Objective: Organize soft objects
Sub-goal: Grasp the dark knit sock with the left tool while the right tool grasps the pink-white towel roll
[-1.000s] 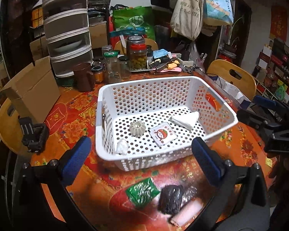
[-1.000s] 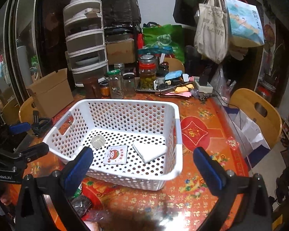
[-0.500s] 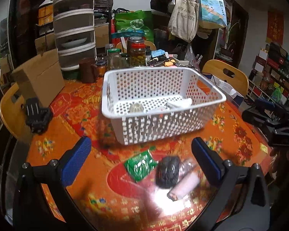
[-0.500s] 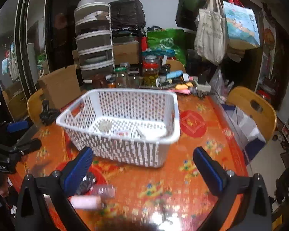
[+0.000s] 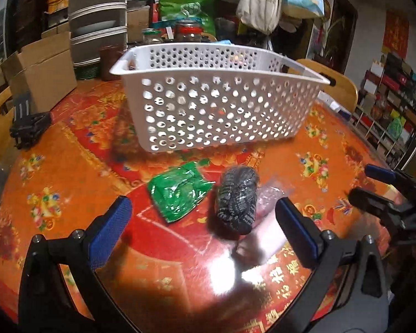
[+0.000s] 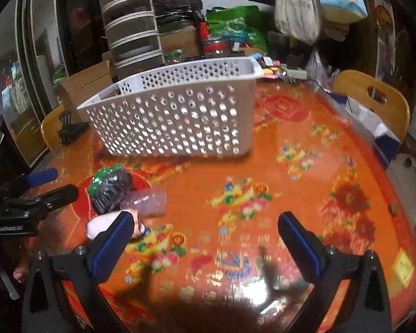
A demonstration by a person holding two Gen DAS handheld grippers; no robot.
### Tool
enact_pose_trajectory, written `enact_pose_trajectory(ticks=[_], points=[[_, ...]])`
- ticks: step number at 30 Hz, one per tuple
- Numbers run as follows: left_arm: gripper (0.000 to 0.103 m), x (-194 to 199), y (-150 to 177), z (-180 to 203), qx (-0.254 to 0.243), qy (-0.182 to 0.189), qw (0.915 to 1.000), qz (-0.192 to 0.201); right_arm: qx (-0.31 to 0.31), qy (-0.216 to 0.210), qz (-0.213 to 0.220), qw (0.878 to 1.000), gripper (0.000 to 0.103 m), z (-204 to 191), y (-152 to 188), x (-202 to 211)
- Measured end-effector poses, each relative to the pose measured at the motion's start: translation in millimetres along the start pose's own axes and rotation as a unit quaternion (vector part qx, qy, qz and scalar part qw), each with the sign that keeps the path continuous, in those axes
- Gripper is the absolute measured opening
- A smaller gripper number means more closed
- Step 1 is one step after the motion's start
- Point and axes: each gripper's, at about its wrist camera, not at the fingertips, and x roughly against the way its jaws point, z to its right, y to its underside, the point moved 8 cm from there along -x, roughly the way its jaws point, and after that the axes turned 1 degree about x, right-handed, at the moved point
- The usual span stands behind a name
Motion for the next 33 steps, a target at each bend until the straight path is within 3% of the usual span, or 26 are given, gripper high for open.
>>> enact_pose_trajectory(ticks=[11,13,15,23,28,33], points=[[0.057,-44.5,-3.2,31.7,-0.027,0.025,0.9987,-0.035,-0.012,-0.005,-0.005,1.000,0.103,0.3,16.6,1.6],[0.042,-48.2,-2.5,36.5,-0.031,0.031,0.9982,-0.041,-0.008,-0.010,-0.007,1.000,0.103,-4.5,16.6,0.1],[0.038,-49.5,-2.7,39.6,-0.033,0.034,0.9981,-0.040,-0.003,-0.015,-0.009,1.000,0.103,-11.2,17.9,-2.1],[0.037,-17.5,-10.8,19.9,-0.007,0.040,0.9991,-0.006,0.013,-0.053,-0.014,0.998,0.103,-45.2,21.6,-11.7],[0.037,9.8,-15.1,-15.9,0.018,0.017,0.9995,0.021,0.046,-0.084,-0.028,0.995,0.103,-87.4,27.8,-27.0],[0.037,22.3,-11.6,-47.9,0.046,0.008,0.9985,0.029,0.071,-0.083,-0.037,0.993,0.095,-114.5,28.6,-40.0]])
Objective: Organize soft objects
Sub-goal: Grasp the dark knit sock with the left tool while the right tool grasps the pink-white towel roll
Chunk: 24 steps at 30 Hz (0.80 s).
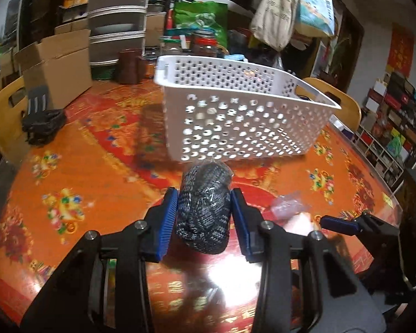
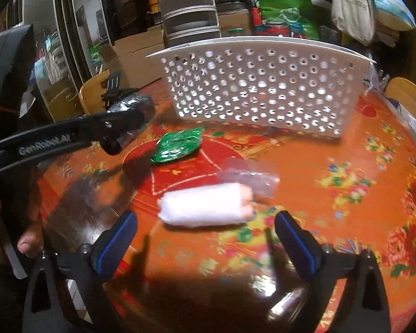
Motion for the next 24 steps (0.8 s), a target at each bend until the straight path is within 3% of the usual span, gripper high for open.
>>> enact_pose_trajectory(ticks=[2,7,10,14,24], points=[[0.037,3.7,1.1,-10.8,0.008,-0.001,1.0000,0.002,0.003,0.004,-0.006,1.000,0.089,-4.4,-1.8,-5.3],[0.037,4.2,6.3,-19.4,0.015,0.000,0.9999,0.001,0.012,0.013,-0.020,1.000,0.086,-8.5,0.4,-14.1],[0.037,1.2,10.0,-19.9,0.017,0.001,0.9999,-0.003,0.013,0.022,-0.028,0.999,0.077,-6.1,1.8,-18.0],[0.037,-2.9,12.8,-19.8,0.018,-0.001,0.9998,-0.007,0.021,0.029,-0.026,0.999,0.075,-7.0,2.2,-16.7],[0.037,6.1,12.1,-14.3,0.007,-0.007,1.0000,0.000,0.011,0.033,0.027,0.999,0.074,8.8,-0.9,27.3]])
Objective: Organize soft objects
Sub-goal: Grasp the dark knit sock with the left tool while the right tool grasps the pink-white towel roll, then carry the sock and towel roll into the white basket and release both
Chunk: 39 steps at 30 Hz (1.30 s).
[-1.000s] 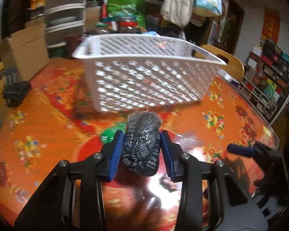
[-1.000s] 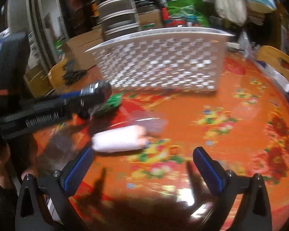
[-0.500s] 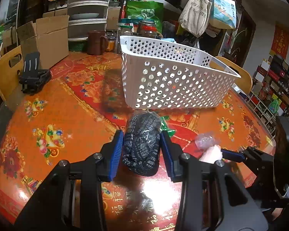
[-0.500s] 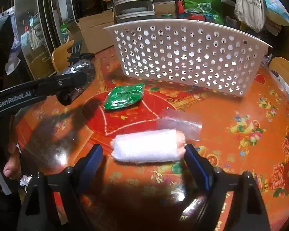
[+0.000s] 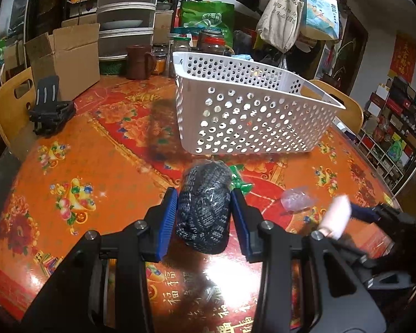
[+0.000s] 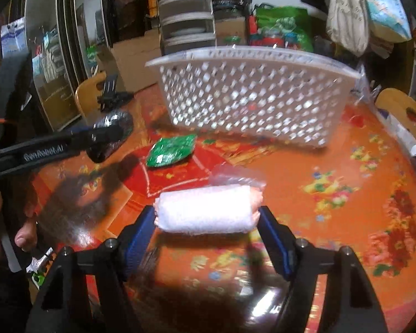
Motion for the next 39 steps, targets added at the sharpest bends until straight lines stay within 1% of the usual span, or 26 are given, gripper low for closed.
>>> enact_pose_trajectory(ticks=[8,16,20,26,33,39], points=[[0.037,11.3,-8.7,12.3,-0.017,-0.006,0.9998,0.008,-0.004,0.031,0.045,0.998,0.074,23.2,-21.6,40.9],[0.037,19.1,-20.1,24.8,-0.034,-0.012,0.9993,0.011,-0.004,0.052,0.071,0.996,0.074,38.1,-41.9,59.9],[0.037,22.8,-30.7,31.2,-0.042,-0.013,0.9989,0.014,0.000,0.059,0.083,0.995,0.074,44.0,-54.3,68.0],[0.037,30.6,-61.7,37.1,-0.048,-0.012,0.9984,0.027,0.005,0.060,0.096,0.994,0.074,54.4,-82.2,74.3],[0.037,37.6,-110.4,47.9,-0.057,-0.009,0.9975,0.042,0.007,0.058,0.115,0.992,0.074,69.5,-141.7,82.7],[0.037,31.9,-151.6,59.2,-0.066,-0.002,0.9971,0.039,0.006,0.057,0.103,0.993,0.074,81.0,-180.5,68.3]])
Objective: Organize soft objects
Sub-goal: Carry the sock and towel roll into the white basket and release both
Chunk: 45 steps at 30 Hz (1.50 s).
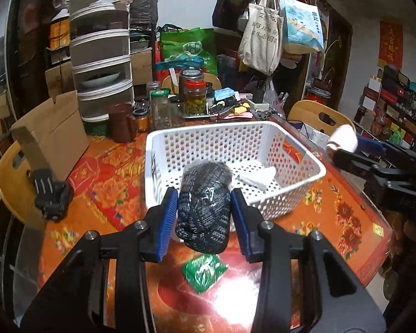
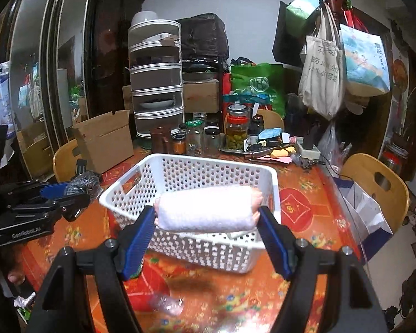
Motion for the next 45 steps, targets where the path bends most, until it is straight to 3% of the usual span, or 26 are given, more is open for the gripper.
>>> enact_pose_trajectory(ticks=[9,15,24,36,45], points=[[0.037,-41.4,-60.2,5.2,-0.005,-0.018,0.9994,-0.029,0.001,0.010,-0.057,0.998,0.074,12.6,-27.7,-57.1],[0.037,-81.6,-73.4,10.5,-0.007,-0.027,0.9976,-0.063,-0.006,0.012,-0.106,0.994,0.074,18.6,-23.8,-95.4],[0.037,-137.3,-62.1,-1.0,-0.004,-0.056,0.9921,-0.112,0.002,0.029,-0.141,0.990,0.074,25.2,-10.1,-131.4],[0.037,-202.7,-24.9,-14.5,0.003,-0.066,0.9827,-0.173,-0.012,0.047,-0.187,0.981,0.074,38.0,18.9,-172.4],[0.037,-222.2,-5.7,-13.3,0.010,-0.059,0.9786,-0.197,-0.006,0.041,-0.213,0.976,0.074,35.3,33.5,-186.1]])
